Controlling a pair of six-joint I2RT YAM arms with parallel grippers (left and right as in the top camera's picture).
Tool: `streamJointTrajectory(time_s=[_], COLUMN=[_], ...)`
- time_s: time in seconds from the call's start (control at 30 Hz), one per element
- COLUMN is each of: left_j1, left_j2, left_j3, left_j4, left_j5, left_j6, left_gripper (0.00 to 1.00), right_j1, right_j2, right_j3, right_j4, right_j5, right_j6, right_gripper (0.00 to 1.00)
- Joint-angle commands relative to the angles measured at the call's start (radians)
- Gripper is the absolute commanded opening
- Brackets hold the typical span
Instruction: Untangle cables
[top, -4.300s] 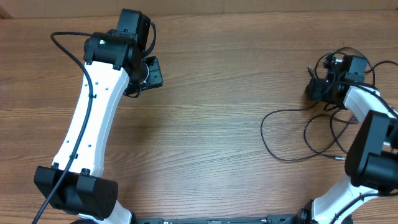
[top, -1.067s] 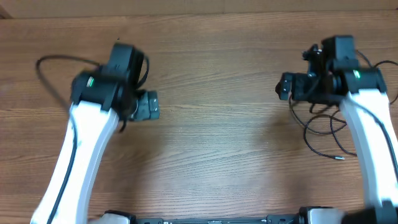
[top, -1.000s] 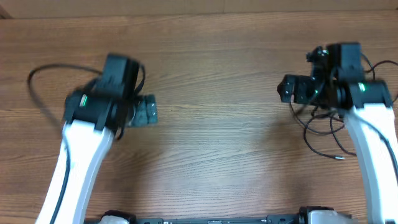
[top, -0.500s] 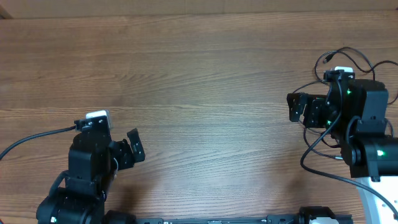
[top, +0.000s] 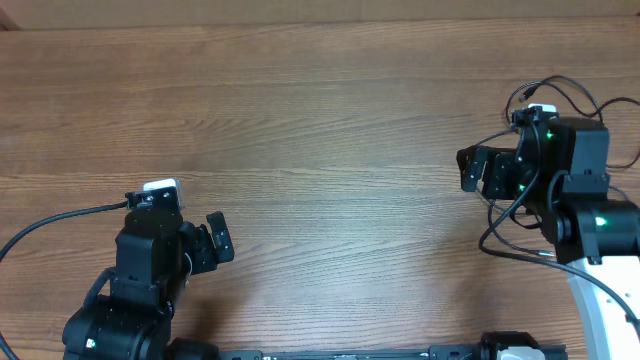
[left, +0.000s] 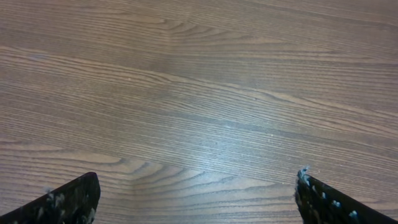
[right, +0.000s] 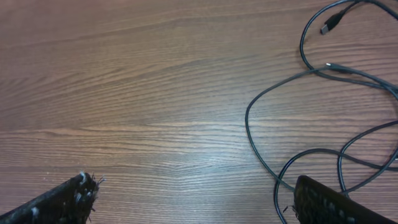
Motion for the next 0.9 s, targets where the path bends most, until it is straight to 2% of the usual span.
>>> streamJointTrajectory(time_s=[0.0,0.5,0.87], left_j1=[0.004,0.004,0.004], left_j2=[0.001,0.000,0.000], left_j3=[-0.009,-0.009,-0.009], left_j4=[0.000,0.000,0.000], left_j5=[-0.013,-0.013,-0.013], left_j6=[-0.018,-0.018,-0.018], left_gripper=[1.00,1.00,1.00], right_j1=[-0.003,-0.003,-0.002], right_j2=[0.019,-0.024,-0.204], right_j3=[-0.005,-0.005,-0.005], right_j4=[0.003,0.003,0.003], right_j5=[0.013,0.013,0.013], right_j6=[0.003,0.003,0.003], right_gripper=[1.00,1.00,1.00])
